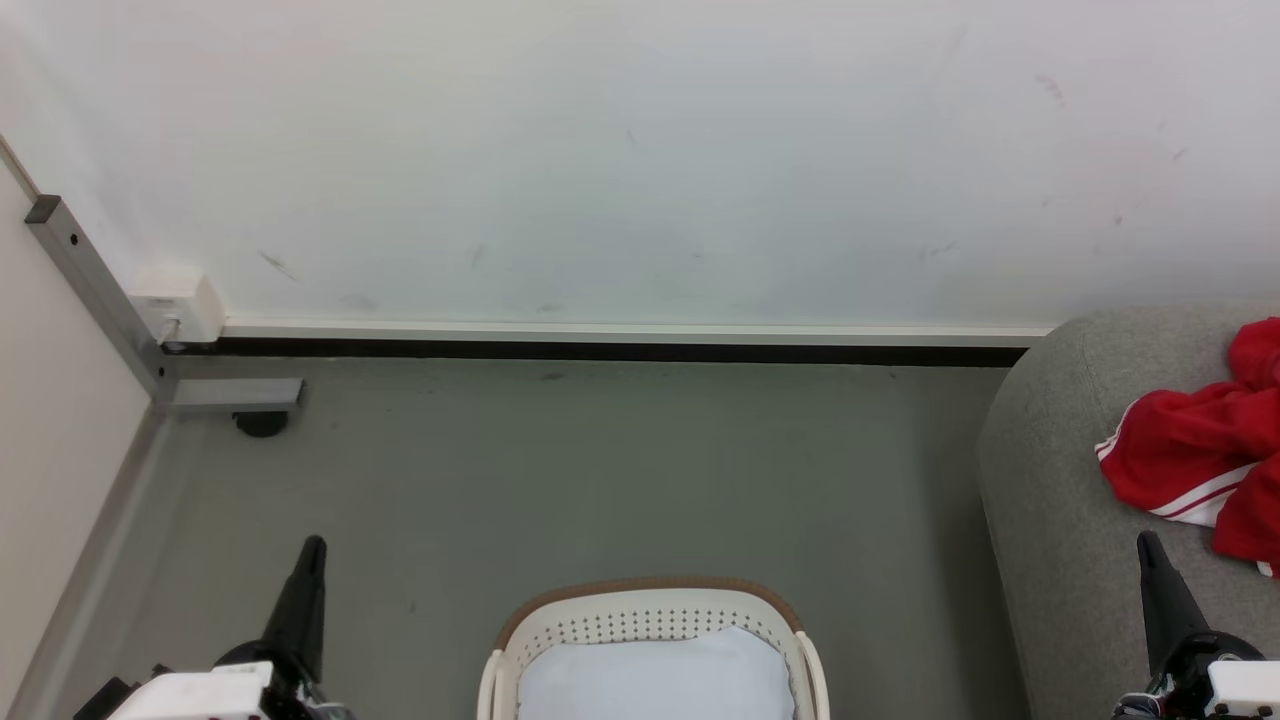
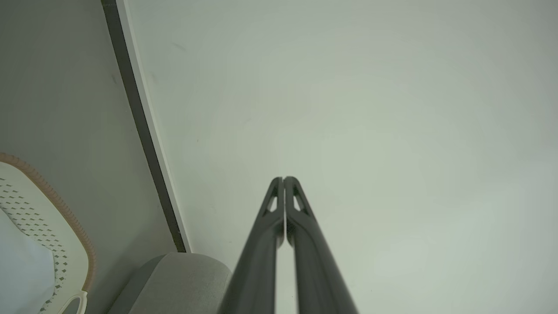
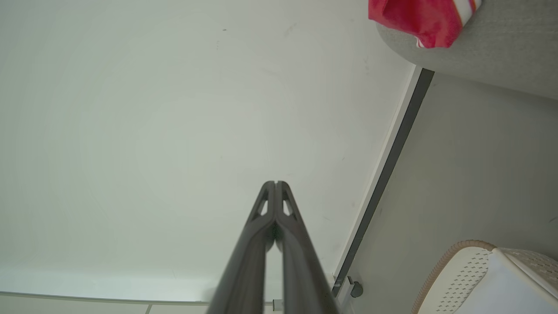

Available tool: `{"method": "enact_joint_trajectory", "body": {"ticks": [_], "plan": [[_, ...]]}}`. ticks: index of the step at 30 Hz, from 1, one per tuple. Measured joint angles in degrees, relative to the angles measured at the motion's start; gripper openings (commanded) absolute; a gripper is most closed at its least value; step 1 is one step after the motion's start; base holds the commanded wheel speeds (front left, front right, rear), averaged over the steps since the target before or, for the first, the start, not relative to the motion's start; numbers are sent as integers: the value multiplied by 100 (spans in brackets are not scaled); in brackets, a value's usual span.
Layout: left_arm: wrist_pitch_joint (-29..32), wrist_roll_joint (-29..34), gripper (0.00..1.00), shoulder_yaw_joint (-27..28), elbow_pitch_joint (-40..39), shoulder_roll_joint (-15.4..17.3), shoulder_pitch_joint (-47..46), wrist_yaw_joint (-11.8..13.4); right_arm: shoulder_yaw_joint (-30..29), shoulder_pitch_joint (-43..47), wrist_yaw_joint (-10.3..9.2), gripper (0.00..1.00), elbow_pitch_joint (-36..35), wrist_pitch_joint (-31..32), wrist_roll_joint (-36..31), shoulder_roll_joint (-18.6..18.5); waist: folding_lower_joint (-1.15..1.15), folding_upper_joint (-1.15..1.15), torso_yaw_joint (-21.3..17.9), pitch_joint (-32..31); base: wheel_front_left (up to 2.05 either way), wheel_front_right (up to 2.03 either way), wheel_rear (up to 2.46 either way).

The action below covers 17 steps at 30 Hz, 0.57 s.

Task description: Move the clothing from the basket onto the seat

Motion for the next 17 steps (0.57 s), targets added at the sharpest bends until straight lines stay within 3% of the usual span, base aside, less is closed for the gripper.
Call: {"method": "enact_joint_trajectory", "body": {"ticks": [17], "plan": [[0,0,0,0,0,0,0,0,-4,0,0,0,0,1,-1,3,0,0,0,0,0,0,0]]}}
